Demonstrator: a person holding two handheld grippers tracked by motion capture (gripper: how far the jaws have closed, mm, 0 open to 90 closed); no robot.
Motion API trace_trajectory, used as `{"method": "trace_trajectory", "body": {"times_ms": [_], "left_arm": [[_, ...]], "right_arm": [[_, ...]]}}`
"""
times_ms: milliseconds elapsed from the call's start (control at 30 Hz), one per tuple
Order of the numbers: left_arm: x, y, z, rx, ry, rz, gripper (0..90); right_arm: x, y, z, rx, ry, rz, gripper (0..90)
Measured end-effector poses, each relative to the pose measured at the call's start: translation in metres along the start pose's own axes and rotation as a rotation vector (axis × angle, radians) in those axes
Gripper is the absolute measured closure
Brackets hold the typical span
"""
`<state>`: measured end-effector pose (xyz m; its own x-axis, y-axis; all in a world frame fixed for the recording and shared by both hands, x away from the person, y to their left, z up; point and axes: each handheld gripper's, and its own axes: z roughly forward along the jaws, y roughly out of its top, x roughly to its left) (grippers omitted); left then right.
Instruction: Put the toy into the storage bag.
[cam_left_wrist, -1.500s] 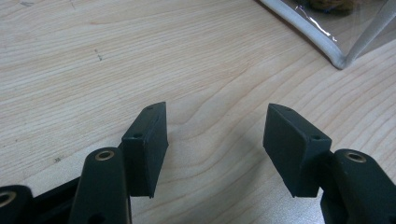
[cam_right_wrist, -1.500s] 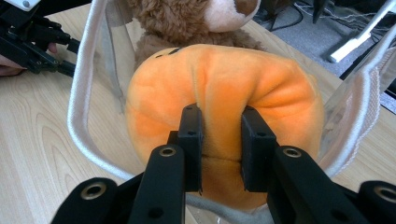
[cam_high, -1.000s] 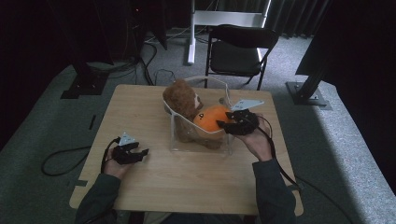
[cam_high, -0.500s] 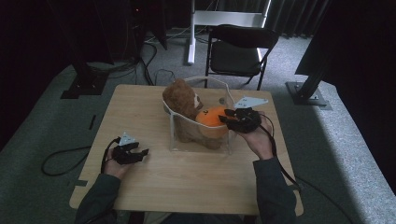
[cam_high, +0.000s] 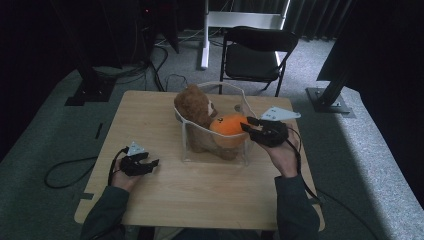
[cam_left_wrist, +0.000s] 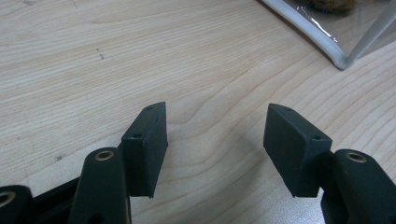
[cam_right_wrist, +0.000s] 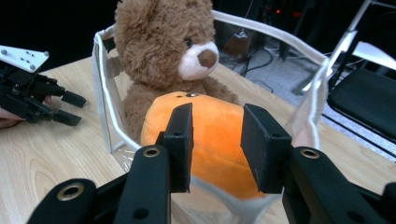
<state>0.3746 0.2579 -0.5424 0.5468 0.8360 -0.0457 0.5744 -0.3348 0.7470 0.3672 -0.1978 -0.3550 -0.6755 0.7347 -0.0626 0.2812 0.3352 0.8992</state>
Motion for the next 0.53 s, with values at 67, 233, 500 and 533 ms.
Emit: {"method": "trace_trajectory", "body": {"times_ms": [67,233,500,533], "left_arm": [[0.000,0.000,0.000,0.001,0.001,-0.002,40.6],[0.001,0.000,0.000,0.007,0.001,-0.002,40.7],[0.001,0.001,0.001,0.010,0.005,-0.006,40.6],[0.001,0.001,0.001,0.010,0.005,-0.006,40.6]], "right_arm": [[0.000,-0.003,-0.006,-0.011,-0.005,0.004,63.0],[-0.002,-0.011,-0.017,-0.030,-0.016,0.020,61.8],[-0.012,-0.028,-0.034,-0.060,-0.056,0.061,59.7],[-0.013,-0.029,-0.035,-0.063,-0.062,0.067,59.4]]}}
